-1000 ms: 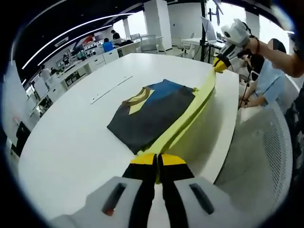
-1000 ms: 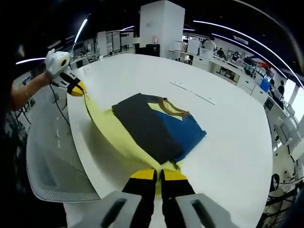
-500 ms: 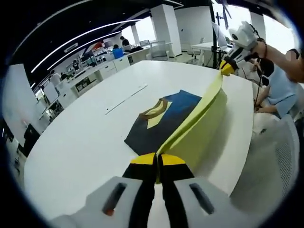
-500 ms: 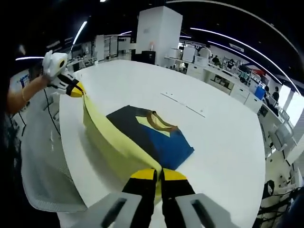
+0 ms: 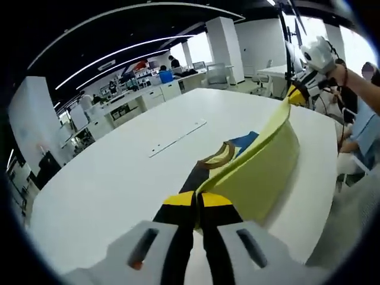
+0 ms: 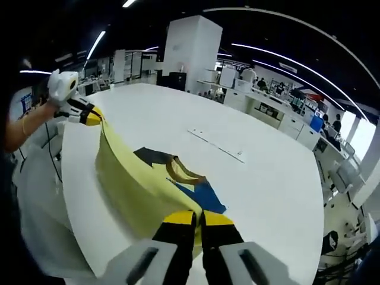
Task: Fold the garment on the visible template until the final outline fits inside the template.
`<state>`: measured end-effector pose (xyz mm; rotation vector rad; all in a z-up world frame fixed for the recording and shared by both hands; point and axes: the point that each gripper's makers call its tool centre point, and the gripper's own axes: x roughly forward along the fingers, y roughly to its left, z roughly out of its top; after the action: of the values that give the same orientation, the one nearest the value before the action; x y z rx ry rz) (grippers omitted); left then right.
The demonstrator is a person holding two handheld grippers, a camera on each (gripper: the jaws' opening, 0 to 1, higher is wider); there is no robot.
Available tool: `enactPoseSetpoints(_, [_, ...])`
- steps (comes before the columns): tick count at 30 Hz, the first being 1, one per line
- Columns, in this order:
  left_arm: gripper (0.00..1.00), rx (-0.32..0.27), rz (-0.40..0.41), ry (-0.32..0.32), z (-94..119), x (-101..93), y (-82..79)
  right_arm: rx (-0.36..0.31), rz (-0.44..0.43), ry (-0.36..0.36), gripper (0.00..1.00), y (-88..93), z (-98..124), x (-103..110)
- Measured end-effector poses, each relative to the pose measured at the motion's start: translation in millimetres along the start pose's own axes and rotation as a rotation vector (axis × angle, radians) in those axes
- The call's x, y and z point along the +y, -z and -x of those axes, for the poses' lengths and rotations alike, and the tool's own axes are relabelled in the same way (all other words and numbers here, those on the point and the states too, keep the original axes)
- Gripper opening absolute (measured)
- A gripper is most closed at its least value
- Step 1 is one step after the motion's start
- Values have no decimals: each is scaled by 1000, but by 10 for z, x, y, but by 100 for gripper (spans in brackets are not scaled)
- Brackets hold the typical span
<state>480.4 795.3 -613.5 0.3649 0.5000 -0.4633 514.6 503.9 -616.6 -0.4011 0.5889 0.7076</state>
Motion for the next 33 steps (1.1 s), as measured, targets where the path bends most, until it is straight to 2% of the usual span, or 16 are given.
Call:
enactPoseSetpoints(9, [0, -29, 23, -36, -225, 175, -133, -23, -44, 46, 0, -105, -135, -169])
enactPoseSetpoints(12, [0, -21, 17, -49, -337, 218, -123, -35, -60, 65, 0, -145, -200, -229])
enactPoseSetpoints(18, [0, -20, 60, -73, -520, 318, -107, -37, -100, 79, 0, -156, -376, -331])
enactPoseSetpoints(26, [0, 3, 88, -93, -842, 381, 35, 4, -150, 77, 0, -6, -681, -446])
enactPoseSetpoints(33, [0, 70, 107, -99, -1089, 388, 252, 54, -170, 68, 0, 145, -948, -490])
